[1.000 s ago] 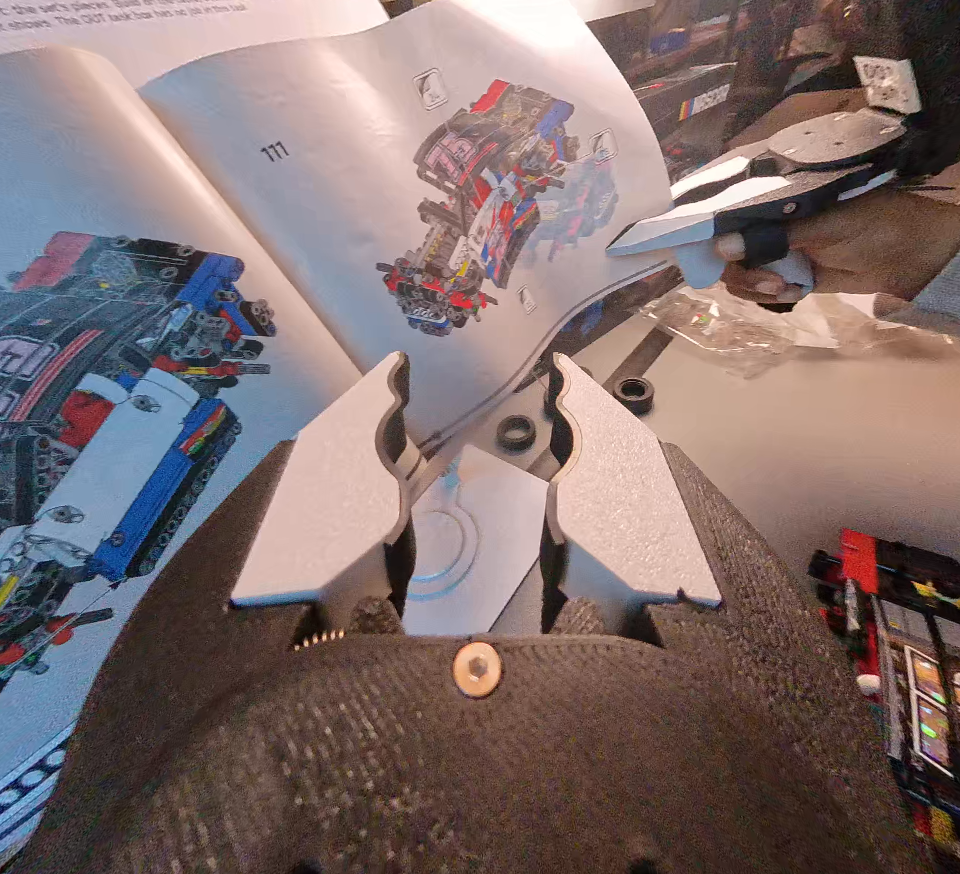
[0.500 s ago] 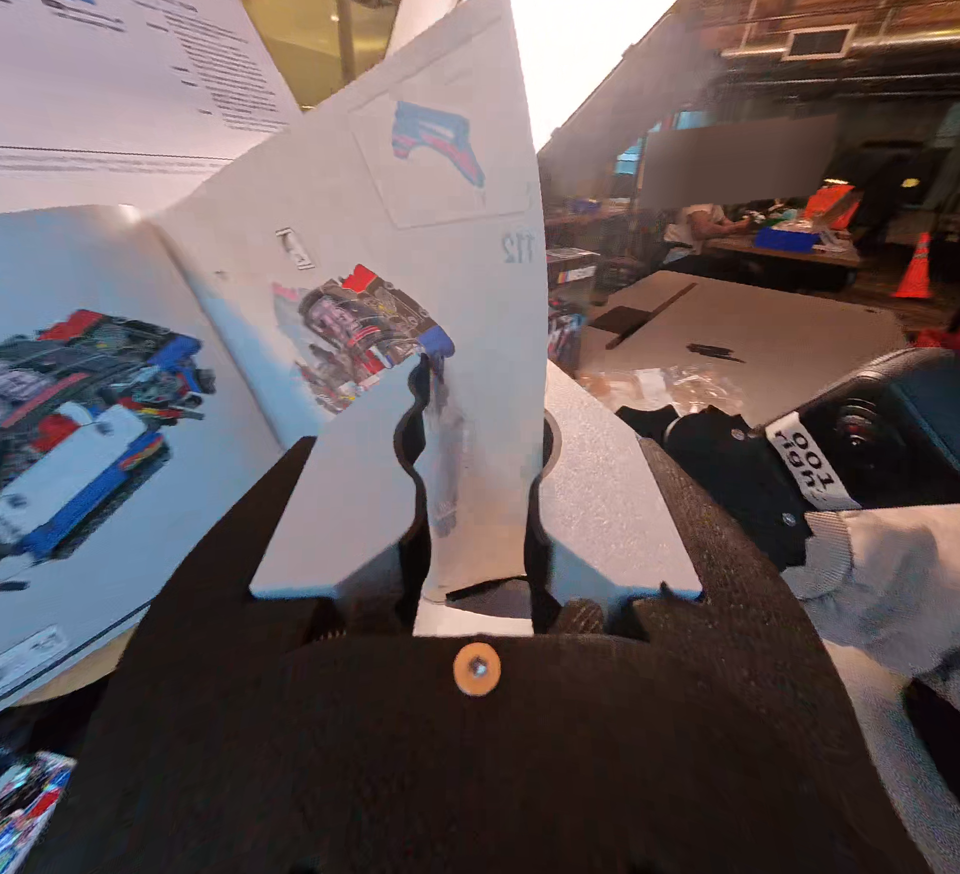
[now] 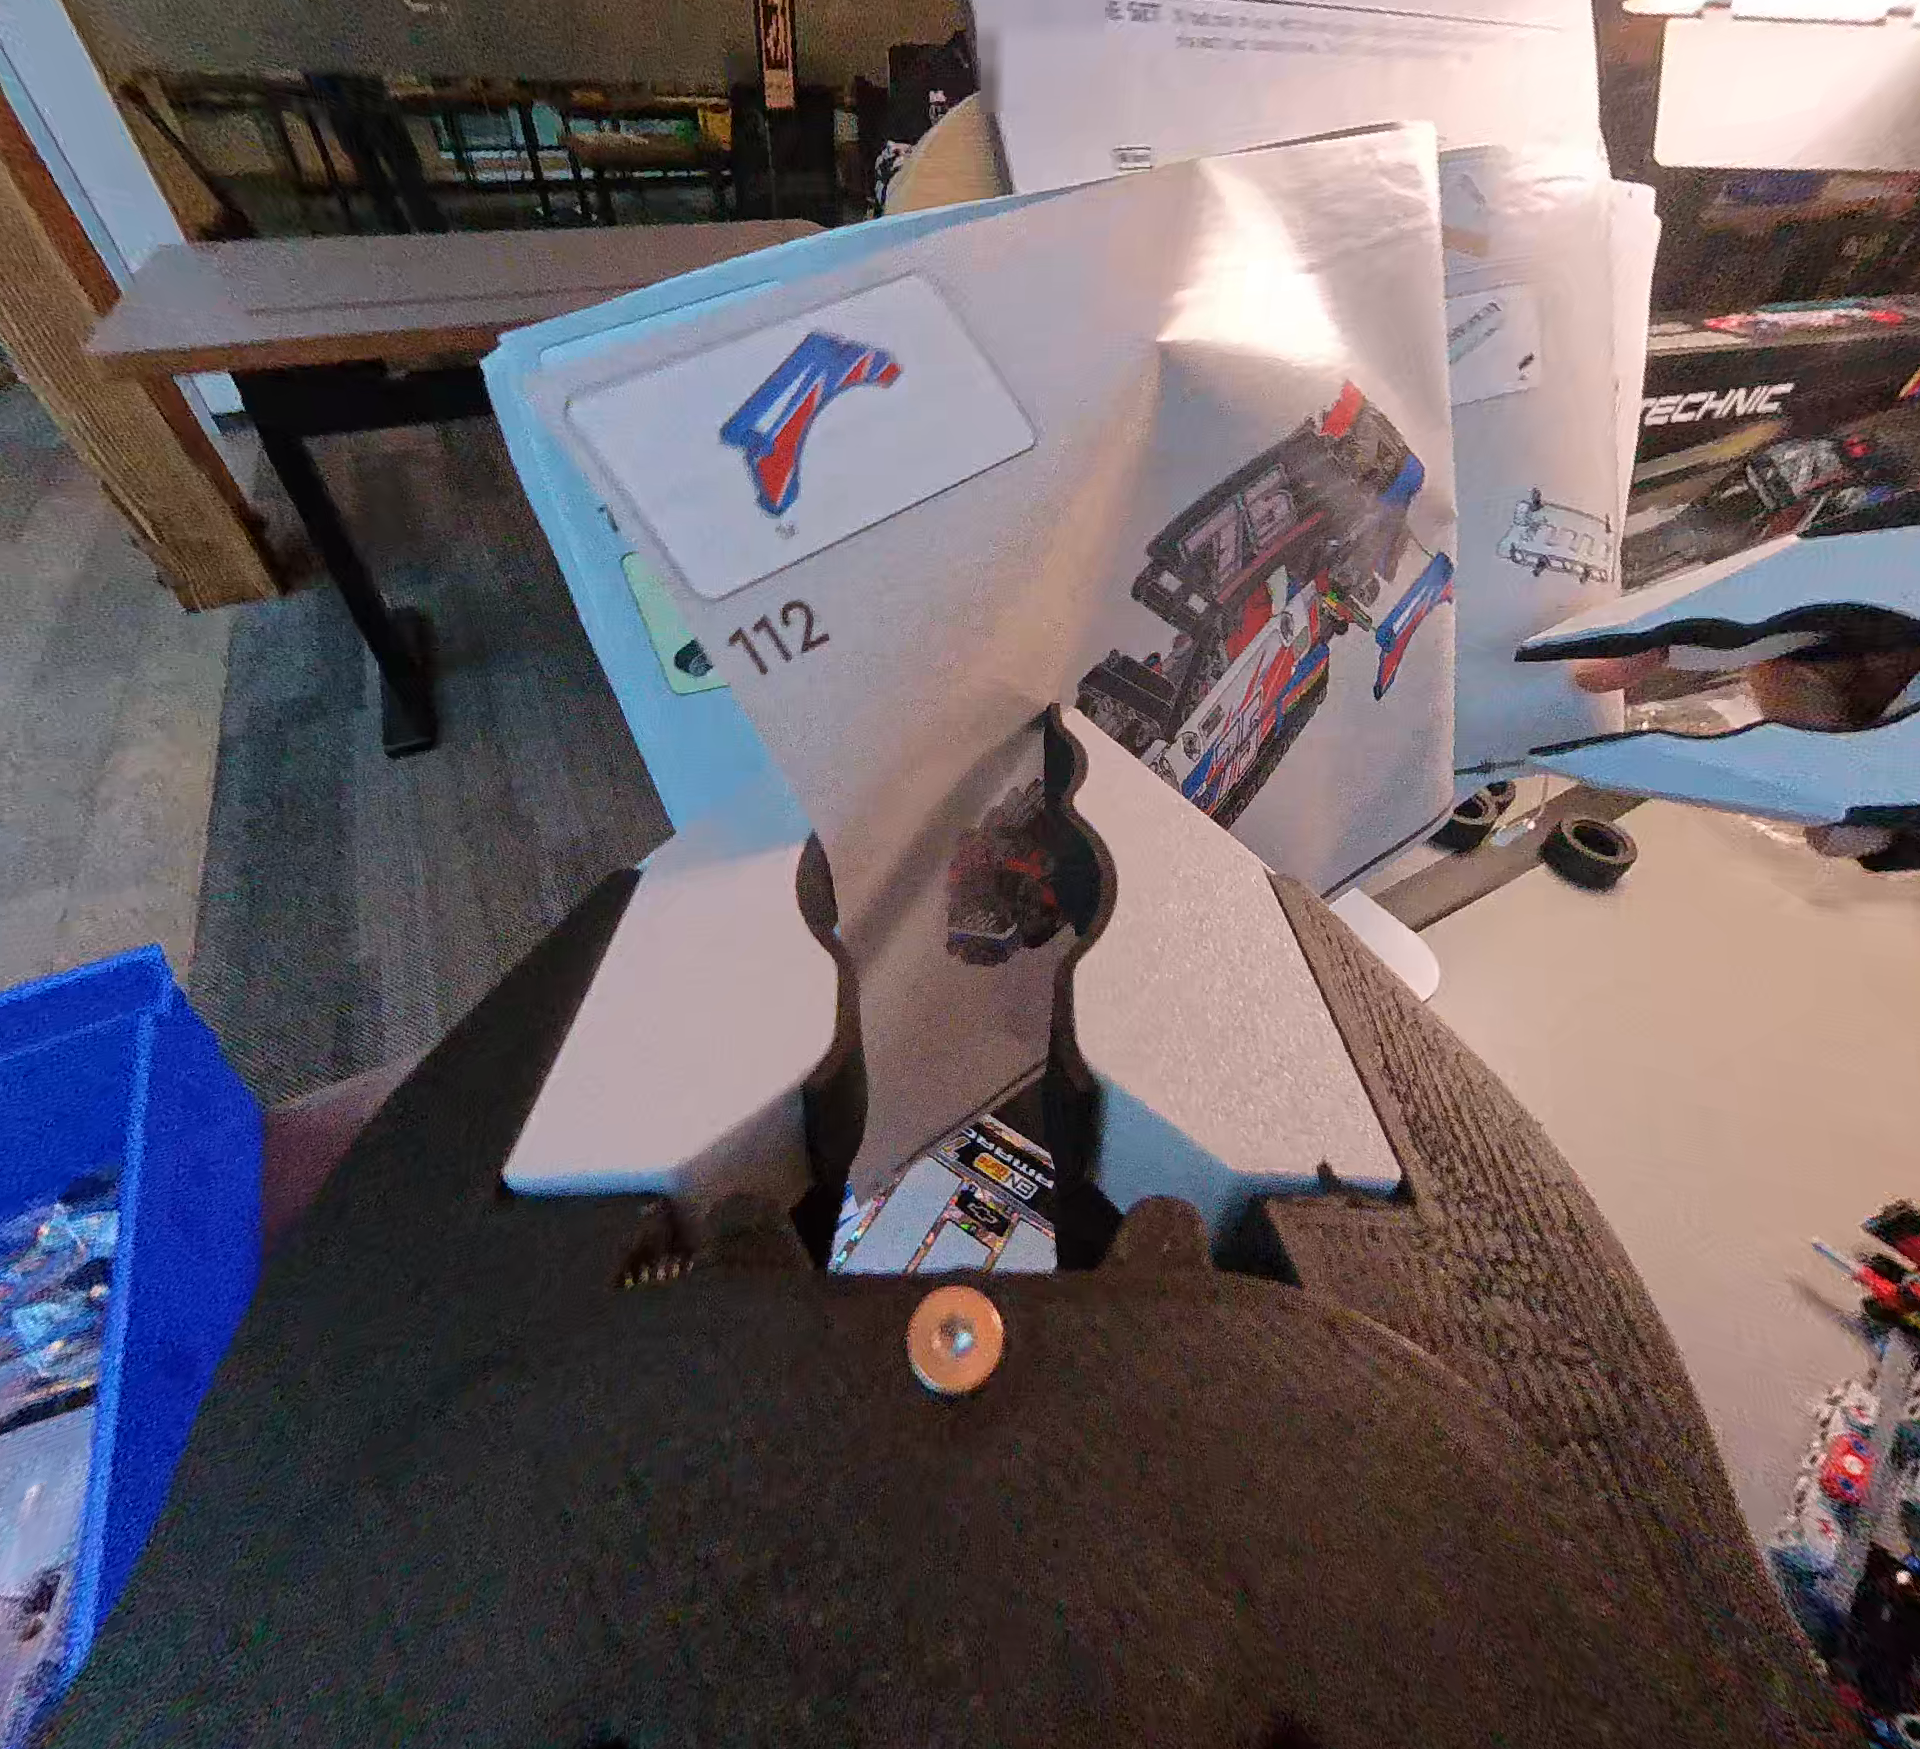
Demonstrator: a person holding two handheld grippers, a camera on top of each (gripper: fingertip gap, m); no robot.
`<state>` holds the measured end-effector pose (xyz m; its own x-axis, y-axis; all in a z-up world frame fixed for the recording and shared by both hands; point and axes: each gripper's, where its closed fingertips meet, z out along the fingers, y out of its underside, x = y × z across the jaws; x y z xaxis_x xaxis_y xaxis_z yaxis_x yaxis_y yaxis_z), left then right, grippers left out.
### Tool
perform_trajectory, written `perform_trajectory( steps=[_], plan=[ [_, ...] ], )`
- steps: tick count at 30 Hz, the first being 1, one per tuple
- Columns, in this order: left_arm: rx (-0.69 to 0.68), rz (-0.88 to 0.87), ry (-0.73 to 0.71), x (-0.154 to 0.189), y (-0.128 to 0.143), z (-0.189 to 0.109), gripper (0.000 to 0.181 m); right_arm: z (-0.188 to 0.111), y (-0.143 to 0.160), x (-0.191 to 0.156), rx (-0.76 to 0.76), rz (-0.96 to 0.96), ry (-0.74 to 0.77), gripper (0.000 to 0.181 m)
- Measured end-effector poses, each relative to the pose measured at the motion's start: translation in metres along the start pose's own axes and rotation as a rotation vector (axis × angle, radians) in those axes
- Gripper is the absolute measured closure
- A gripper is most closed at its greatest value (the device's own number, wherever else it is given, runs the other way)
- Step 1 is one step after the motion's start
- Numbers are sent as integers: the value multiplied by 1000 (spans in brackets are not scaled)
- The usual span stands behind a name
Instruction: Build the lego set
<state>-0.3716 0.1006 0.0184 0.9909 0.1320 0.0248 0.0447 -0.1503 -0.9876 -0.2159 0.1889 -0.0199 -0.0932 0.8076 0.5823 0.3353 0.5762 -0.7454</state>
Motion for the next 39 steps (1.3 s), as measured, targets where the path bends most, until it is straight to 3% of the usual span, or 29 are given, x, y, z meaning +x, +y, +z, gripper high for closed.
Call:
perform_trajectory(
  steps=[1, 3, 5, 8, 10, 13, 16, 18, 20, 21, 24, 28, 30, 32, 37, 39],
  plan=[
    [-6, -105, -4, -12, 2, 1, 139, 11, 1, 2, -35, -49, 26, 154],
    [97, -335, -42, -35, -7, -12, 126, 28, -5, 4, -69, -175, 89, 157],
    [200, -436, -136, -50, -4, -36, 130, 38, -8, 3, -108, -226, 131, 159],
    [159, -479, -64, -7, 37, -42, 128, 46, -9, 0, -138, -217, 146, 158],
    [117, -629, 34, 32, 78, -33, 126, 47, -10, 3, -130, -191, 156, 163],
    [117, -1044, 180, 74, 135, -5, 112, 49, -11, 6, -116, -157, 161, 168],
    [254, -1374, 230, 76, 153, 23, 107, 48, -11, 5, -120, -139, 150, 167],
    [379, -1434, 214, 64, 144, 32, 120, 47, -12, 4, -116, -122, 137, 167],
    [480, -1452, 189, 50, 134, 36, 153, 48, -11, 6, -110, -111, 132, 168],
    [520, -1423, 187, 44, 128, 34, 174, 48, -11, 6, -106, -107, 130, 168],
    [509, -1174, 131, 41, 97, 22, 177, 49, -10, 6, -96, -78, 118, 168],
    [292, -579, -22, 63, 52, 23, 177, 51, -10, 5, -86, -46, 101, 167],
    [160, -460, -38, 61, 49, 35, 176, 53, -11, 3, -82, -37, 91, 166],
    [110, -382, 5, 66, 43, 42, 177, 54, -12, 0, -84, -48, 84, 164],
    [-1, 173, 18, 106, 29, 63, 178, 53, -14, -5, -67, -43, 43, 162],
    [-45, 318, 35, 117, 32, 72, 178, 42, -15, -6, -56, -41, 23, 162]
  ],
)
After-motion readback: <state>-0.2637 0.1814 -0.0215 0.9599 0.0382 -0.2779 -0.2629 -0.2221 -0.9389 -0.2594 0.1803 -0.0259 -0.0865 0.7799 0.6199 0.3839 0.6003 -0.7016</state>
